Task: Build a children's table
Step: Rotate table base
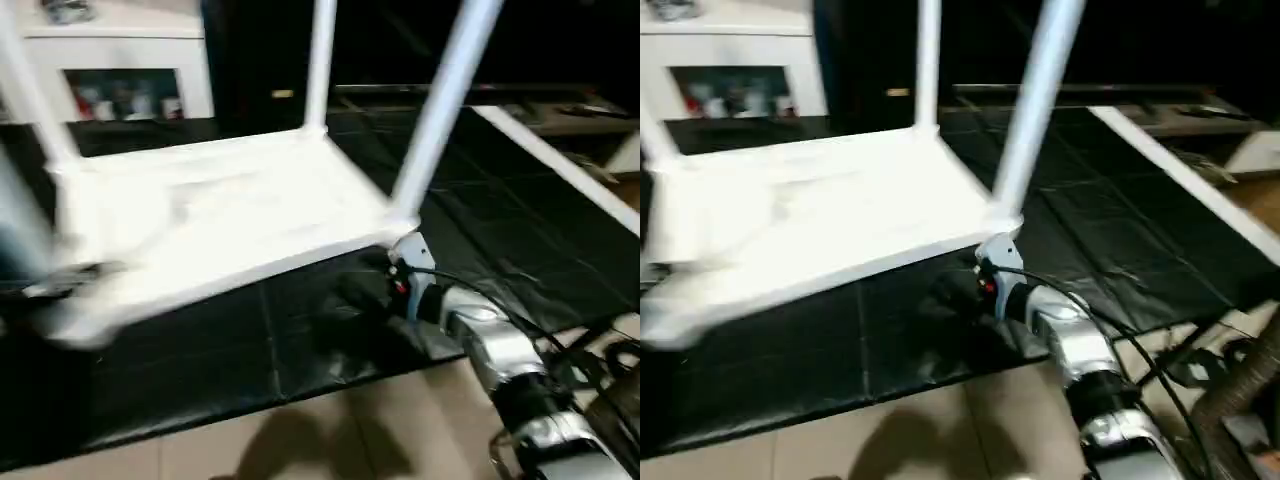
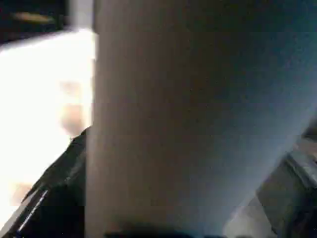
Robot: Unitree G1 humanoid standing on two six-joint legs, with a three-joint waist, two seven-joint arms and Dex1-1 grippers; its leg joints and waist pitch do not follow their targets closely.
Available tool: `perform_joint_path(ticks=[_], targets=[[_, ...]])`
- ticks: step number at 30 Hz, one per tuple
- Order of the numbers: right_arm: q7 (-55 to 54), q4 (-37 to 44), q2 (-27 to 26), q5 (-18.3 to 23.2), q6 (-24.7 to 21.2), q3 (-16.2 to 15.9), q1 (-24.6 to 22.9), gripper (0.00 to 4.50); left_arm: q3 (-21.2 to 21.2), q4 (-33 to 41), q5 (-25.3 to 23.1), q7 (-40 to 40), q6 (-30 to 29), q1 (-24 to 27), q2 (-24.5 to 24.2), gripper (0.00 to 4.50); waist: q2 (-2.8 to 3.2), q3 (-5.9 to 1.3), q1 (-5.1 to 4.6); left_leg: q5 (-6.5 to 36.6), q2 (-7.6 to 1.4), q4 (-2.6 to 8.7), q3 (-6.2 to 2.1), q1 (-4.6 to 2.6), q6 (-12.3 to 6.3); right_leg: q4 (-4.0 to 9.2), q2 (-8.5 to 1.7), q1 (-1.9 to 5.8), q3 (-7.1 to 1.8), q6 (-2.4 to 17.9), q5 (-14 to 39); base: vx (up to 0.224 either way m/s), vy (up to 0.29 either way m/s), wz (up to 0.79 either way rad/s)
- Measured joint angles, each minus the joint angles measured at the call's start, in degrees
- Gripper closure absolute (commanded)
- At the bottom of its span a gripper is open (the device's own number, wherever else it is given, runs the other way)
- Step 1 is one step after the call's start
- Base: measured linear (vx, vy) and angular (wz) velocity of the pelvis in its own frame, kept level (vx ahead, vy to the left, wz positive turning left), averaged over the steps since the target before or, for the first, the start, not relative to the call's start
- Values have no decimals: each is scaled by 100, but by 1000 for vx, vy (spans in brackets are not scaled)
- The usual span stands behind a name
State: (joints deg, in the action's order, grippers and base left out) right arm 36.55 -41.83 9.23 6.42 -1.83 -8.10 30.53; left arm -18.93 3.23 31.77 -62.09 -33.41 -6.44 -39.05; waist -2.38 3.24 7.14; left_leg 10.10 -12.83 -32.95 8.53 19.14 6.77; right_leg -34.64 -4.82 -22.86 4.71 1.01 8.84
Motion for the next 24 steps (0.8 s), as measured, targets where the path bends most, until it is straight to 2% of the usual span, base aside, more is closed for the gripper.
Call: perform_joint_path(ticks=[2,6,11,13,16,20,24], targets=[[-262,-216,-48,-117,54,-45,127,0,357,195,74,10,-108,-111,169,4,-1,-1,-62,-1,2,-8,1,-4,2,-21,5,-8,-9,-26,17,0,0,0],[-674,-781,-53,-225,177,43,187,0,633,460,141,55,-258,-218,356,4,-15,-9,-166,-3,-1,-8,-1,-7,6,-31,40,-14,-53,-41,27,0,0,0],[-936,-1349,-370,-244,379,176,573,0,1427,976,347,382,-649,-609,1086,4,2,1,-218,-12,0,-16,5,-1,19,-49,48,-40,-72,-38,25,0,0,0],[-913,-1363,-421,-256,431,171,629,0,1632,1086,438,431,-734,-734,1188,4,-3,-2,-235,-12,-3,-14,5,1,19,-49,52,-39,-73,-38,25,0,0,0],[-872,-1489,-412,-253,507,215,630,0,1769,1134,578,547,-859,-993,1541,4,-2,-1,-245,-12,-3,-17,11,25,19,-46,55,-42,-78,-38,25,0,0,0],[-860,-1747,-483,-261,641,265,730,0,1900,1111,667,642,-988,-1235,1941,4,-3,-2,-389,-12,-6,-19,15,64,19,-51,58,-80,-80,-13,9,0,0,0],[-858,-1825,-526,-275,722,293,770,0,2072,1030,636,811,-959,-1442,2243,4,-6,-4,-481,-13,-10,-24,16,97,19,-54,62,-111,-78,4,-2,0,0,0]])
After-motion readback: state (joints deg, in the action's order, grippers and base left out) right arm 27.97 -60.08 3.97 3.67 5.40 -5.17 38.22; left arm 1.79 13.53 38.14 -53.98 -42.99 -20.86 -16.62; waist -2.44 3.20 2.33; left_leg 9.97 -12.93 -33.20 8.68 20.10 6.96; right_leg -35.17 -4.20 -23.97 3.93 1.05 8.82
